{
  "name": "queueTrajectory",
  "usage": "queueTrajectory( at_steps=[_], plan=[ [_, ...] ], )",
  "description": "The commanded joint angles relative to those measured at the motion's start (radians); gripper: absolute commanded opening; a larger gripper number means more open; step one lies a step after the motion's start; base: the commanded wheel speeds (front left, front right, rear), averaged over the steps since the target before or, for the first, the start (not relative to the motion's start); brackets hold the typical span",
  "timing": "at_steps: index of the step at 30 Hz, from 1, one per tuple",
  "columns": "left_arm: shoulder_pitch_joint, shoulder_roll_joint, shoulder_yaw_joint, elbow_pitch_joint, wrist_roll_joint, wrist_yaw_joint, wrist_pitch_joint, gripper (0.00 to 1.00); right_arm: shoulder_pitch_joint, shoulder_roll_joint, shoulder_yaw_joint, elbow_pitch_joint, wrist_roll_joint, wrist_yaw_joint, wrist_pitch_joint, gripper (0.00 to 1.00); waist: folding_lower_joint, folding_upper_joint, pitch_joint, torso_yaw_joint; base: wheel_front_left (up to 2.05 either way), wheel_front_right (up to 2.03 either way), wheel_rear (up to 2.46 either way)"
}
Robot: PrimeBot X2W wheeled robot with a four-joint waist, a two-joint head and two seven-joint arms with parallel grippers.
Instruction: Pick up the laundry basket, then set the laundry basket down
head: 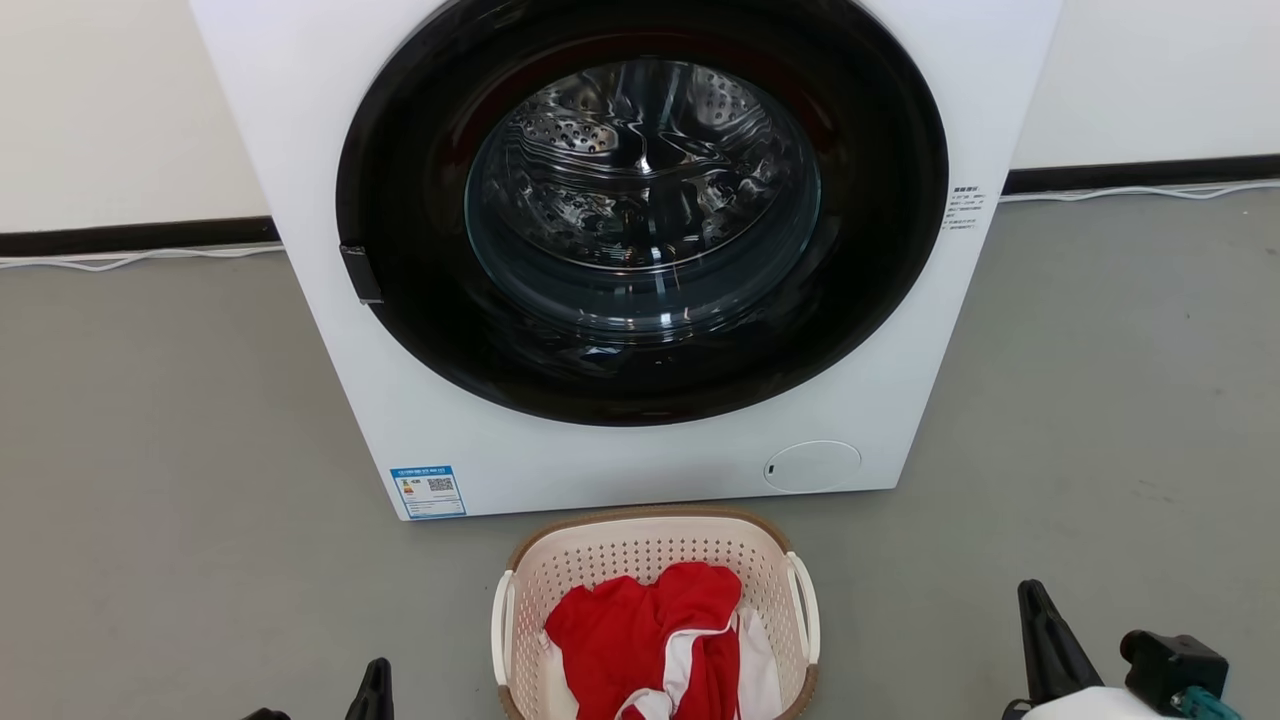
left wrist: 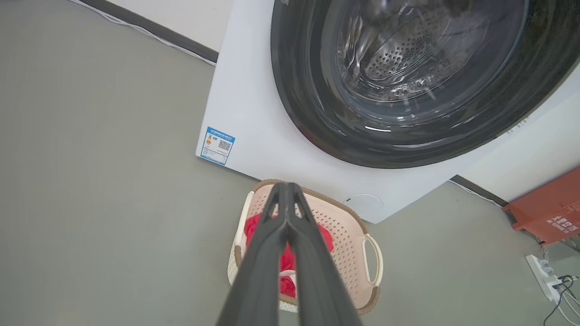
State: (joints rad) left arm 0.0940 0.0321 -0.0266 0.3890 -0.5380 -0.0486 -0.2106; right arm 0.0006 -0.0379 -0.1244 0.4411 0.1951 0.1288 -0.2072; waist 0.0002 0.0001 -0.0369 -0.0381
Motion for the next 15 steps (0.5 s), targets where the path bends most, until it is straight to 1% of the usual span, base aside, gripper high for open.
queueTrajectory(
  at_steps=[1,15],
  plan=[
    [-0.041,0.005,0.011,-0.031,-0.022,-0.009,0.003,0.0,-0.03,-0.006,0.003,-0.03,0.028,0.0,0.006,0.0,-0.0002,-0.0001,0.0,0.0,0.0,0.0,0.0],
    [-0.061,0.007,0.027,-0.046,-0.157,-0.018,0.043,0.0,-0.038,-0.007,0.007,-0.054,0.206,0.0,0.044,0.0,-0.0002,-0.0001,0.005,0.005,0.0,0.0,0.0]
  ],
)
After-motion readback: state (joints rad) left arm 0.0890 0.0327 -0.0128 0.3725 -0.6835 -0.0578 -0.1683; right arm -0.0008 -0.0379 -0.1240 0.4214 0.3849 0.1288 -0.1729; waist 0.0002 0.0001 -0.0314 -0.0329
